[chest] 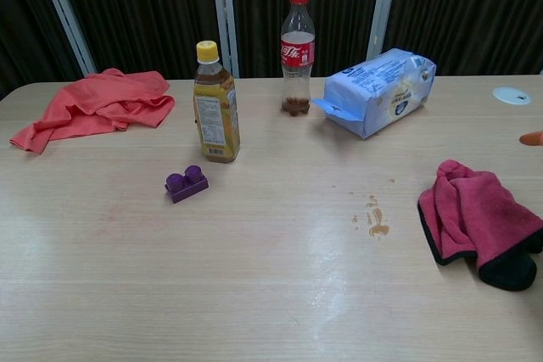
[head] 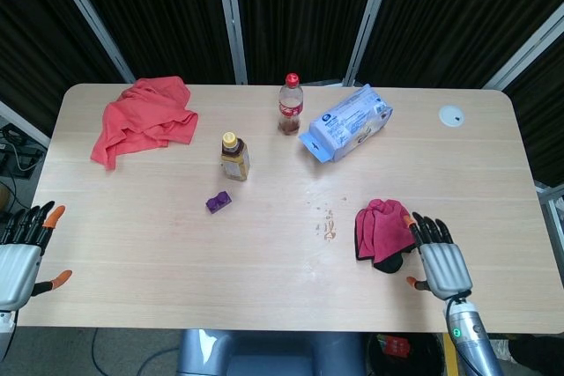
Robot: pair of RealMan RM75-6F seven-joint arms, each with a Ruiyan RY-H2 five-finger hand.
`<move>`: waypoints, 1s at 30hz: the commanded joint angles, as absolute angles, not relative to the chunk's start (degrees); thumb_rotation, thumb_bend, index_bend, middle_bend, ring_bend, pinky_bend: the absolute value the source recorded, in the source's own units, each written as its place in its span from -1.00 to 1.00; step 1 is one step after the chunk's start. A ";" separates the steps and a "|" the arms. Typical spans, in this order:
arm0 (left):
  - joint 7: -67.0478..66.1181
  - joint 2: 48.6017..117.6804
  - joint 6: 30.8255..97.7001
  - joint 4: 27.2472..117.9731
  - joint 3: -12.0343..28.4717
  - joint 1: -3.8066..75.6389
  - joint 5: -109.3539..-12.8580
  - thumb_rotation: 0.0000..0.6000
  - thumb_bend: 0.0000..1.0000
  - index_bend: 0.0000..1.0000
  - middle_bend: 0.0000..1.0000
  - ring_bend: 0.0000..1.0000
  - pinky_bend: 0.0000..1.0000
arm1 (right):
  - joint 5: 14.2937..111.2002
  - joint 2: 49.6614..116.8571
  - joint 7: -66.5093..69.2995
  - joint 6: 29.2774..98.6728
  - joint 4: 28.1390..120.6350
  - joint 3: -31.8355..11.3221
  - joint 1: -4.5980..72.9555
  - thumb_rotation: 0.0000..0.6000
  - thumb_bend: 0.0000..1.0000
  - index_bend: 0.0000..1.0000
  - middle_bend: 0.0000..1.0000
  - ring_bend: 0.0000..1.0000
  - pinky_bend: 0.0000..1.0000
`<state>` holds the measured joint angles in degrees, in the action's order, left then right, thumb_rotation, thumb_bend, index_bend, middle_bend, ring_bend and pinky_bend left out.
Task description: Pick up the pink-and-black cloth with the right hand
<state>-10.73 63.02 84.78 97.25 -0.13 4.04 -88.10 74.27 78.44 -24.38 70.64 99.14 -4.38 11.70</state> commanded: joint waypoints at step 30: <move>-9.23 63.92 81.29 97.48 0.87 5.55 -84.35 1.00 -1.00 -1.00 -1.00 -1.00 -1.00 | 57.80 97.40 -30.67 61.87 78.87 -9.94 23.12 1.00 -1.00 -1.00 -1.00 -1.00 -0.90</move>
<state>-9.30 63.92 81.35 97.45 0.85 5.52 -84.42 57.72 96.28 -31.40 61.89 80.46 -9.35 22.40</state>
